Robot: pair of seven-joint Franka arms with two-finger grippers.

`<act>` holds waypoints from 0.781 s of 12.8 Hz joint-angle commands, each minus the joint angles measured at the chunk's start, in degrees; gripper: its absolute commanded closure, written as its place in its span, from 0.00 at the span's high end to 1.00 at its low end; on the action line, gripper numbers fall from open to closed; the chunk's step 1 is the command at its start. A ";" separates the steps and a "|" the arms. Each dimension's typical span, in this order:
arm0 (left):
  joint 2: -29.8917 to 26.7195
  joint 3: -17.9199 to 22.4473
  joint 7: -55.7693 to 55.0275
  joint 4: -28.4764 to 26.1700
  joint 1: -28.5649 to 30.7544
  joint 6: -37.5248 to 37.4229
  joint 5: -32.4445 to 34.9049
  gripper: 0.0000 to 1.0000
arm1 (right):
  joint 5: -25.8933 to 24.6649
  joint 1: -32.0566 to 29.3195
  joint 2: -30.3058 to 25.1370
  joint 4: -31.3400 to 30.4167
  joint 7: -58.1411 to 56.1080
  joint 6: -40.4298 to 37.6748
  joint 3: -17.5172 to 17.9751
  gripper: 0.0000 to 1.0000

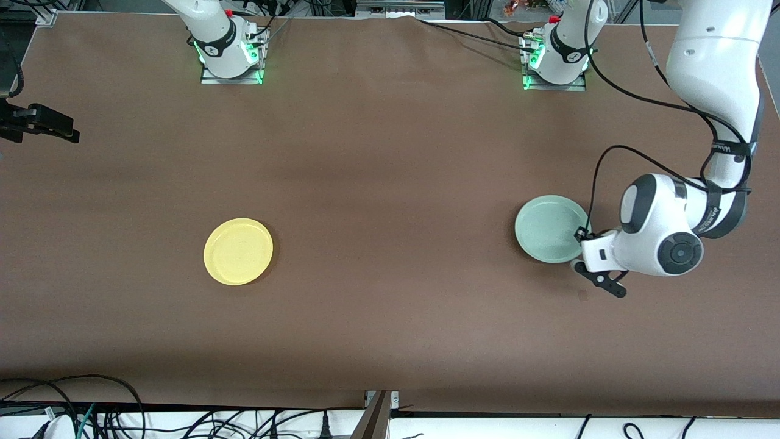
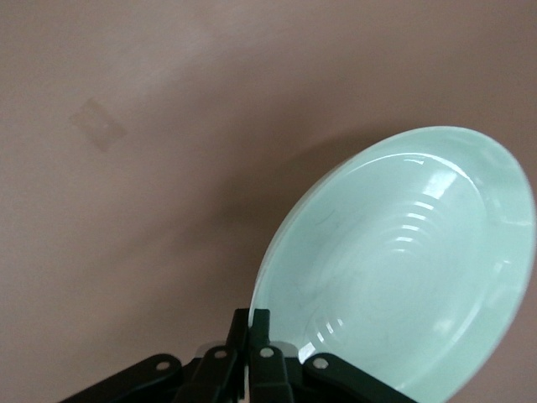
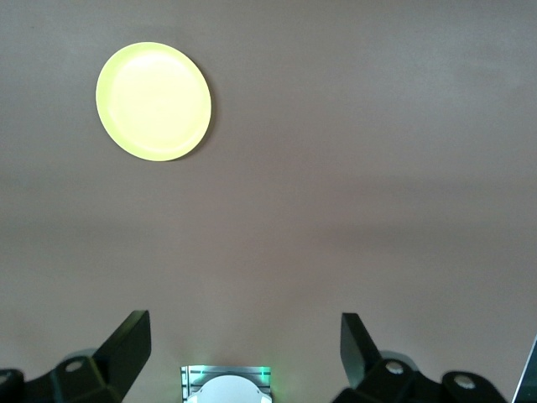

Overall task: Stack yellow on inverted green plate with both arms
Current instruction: 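Lift the green plate with the left gripper and flip it over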

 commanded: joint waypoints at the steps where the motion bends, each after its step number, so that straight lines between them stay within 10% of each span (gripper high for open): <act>1: -0.73 0.72 -6.13 7.34 -6.66 -10.47 1.05 0.00 | 0.43 -0.44 0.50 1.17 0.51 -0.44 0.12 1.00; 10: -0.03 1.34 -36.02 14.48 -29.00 -17.89 14.30 0.00 | 0.69 -1.32 0.50 1.08 0.60 -0.53 0.03 1.00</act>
